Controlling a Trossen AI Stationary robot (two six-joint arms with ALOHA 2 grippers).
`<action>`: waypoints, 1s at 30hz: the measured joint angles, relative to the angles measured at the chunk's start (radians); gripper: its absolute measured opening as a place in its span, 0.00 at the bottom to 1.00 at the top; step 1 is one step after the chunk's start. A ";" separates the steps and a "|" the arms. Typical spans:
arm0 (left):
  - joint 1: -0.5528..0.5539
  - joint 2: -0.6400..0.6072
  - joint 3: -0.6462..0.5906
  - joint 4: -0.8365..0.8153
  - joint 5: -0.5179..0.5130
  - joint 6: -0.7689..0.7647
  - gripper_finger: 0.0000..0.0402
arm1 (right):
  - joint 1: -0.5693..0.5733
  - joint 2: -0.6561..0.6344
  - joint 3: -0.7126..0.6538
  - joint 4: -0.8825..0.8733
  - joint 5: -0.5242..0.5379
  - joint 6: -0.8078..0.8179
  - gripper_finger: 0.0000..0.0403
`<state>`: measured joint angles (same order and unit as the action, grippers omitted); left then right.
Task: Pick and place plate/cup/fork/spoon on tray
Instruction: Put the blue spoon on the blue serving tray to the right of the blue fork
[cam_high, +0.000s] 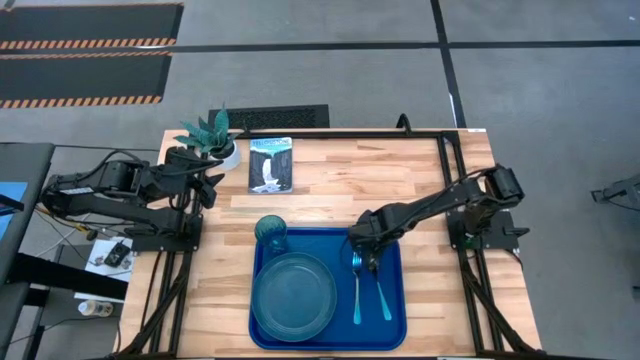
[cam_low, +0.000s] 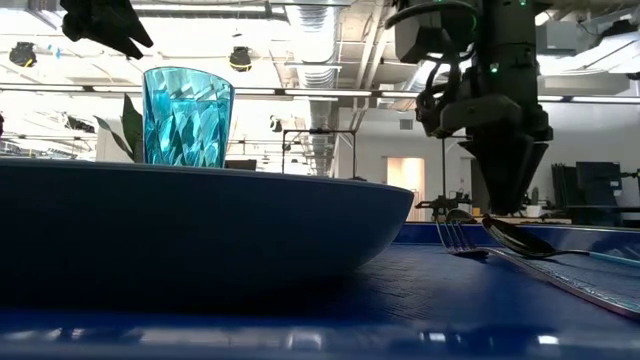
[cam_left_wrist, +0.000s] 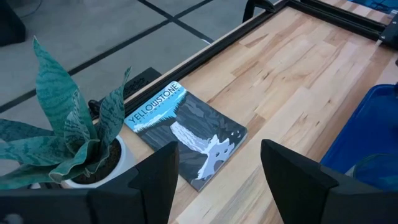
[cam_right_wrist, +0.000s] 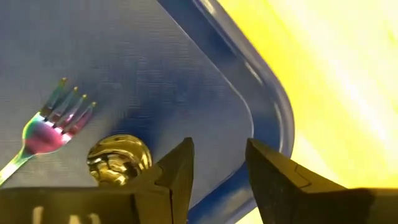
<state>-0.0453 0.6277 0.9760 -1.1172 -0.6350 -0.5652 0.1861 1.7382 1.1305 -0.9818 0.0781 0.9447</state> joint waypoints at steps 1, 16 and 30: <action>0.000 0.000 0.000 0.000 0.000 0.000 0.53 | 0.000 0.000 0.000 0.000 0.001 -0.006 0.42; 0.000 0.000 0.000 0.001 -0.001 0.001 0.53 | 0.055 -0.103 0.045 0.073 0.050 -0.157 0.41; 0.000 0.000 0.000 0.000 -0.001 -0.005 0.53 | 0.086 -0.082 0.043 0.170 0.055 -0.344 0.40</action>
<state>-0.0452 0.6277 0.9760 -1.1176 -0.6361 -0.5701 0.2718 1.6567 1.1736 -0.8115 0.1329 0.6009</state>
